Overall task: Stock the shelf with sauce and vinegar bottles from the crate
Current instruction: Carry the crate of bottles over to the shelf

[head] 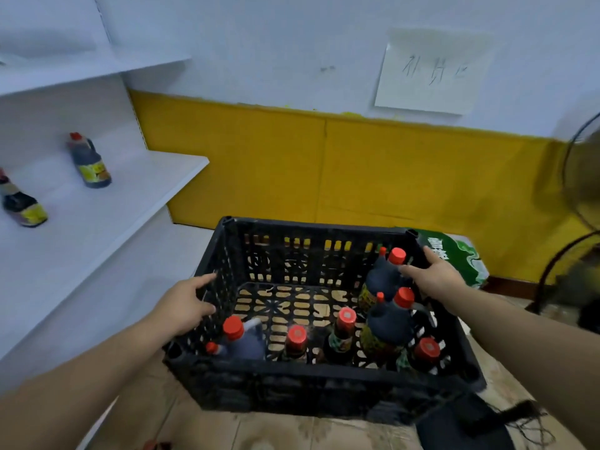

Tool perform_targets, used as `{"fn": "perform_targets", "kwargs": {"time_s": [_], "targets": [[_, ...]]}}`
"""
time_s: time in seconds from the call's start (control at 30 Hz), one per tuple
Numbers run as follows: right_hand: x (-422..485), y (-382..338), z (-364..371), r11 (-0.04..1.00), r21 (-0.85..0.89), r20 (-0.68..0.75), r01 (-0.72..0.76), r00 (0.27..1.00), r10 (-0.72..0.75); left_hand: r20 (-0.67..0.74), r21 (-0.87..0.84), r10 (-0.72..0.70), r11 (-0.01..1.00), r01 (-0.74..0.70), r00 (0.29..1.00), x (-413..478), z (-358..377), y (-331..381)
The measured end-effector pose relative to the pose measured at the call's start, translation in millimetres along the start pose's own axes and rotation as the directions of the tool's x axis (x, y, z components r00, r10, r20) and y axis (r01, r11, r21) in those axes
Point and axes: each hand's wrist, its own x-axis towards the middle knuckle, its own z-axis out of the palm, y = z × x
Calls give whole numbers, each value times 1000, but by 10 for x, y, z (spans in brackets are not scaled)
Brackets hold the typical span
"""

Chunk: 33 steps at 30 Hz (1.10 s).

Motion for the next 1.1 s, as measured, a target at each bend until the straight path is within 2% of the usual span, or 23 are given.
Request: {"fn": "perform_targets", "kwargs": {"time_s": [0.27,0.37,0.6,0.87,1.1], "targets": [[1097,-710,369,998,57,16,-26,1000,25,26,24,54,998,-55,998,1500,-373,196],[1569,-979,482,999,30,7,-39,999,39,33,12,-2,1000,2,999,2075,-445,261],[2621,-1354,912,999,40,70,-25,997,23,28,52,-33,998,32,999,3123,-365,266],[3637,-1764,1521,996,7,167,-86,982,84,24,45,-73,996,72,997,4256,-266,3],[4312,-2261,2308,990,-47,185,-133,973,140,105,25,-61,998,59,993,5455,-342,-562]]}}
